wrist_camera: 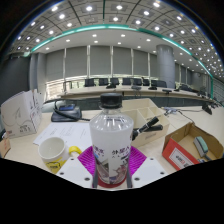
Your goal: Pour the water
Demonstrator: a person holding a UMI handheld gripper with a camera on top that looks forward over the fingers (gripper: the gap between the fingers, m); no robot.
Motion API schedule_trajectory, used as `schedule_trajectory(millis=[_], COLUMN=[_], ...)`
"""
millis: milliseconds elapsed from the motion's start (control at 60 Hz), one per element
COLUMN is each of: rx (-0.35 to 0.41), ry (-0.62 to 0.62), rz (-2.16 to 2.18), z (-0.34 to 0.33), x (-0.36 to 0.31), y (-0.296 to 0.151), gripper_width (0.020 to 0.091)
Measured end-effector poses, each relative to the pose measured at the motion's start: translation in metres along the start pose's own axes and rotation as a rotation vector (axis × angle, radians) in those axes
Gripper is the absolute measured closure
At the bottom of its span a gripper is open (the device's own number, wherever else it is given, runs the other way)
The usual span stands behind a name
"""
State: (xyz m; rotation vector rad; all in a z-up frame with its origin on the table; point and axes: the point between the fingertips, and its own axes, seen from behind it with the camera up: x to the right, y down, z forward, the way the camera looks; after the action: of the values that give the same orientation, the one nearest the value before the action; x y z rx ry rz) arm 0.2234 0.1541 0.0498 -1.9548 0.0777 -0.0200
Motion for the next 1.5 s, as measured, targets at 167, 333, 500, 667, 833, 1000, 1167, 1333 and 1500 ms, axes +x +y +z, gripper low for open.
schedule_trajectory(millis=[167,333,500,667,833,1000,1167,1333,1500], rx=[0.03,-0.002,-0.038,-0.132,-0.219,-0.311,-0.378,-0.379,-0.383], ry=[-0.008,-0.021,0.003,0.077,0.087,0.104,0.093,0.12,0.118], rz=[-0.017,-0.016,0.006,0.023,0.036,0.077,0.072,-0.005,-0.049], z=[-0.003,-0.011,-0.043,-0.11,-0.209,-0.298,-0.35,-0.37,-0.376], x=[-0.002,-0.003,-0.006,-0.017,-0.069,-0.126,-0.169,-0.179,-0.183], y=[0.001,0.003,-0.01,-0.021,-0.031,-0.018,0.008,0.013,0.01], gripper_width=[0.0663,0.0478,0.0242,0.0243,0.0245,0.0243,0.0243,0.0241,0.0242])
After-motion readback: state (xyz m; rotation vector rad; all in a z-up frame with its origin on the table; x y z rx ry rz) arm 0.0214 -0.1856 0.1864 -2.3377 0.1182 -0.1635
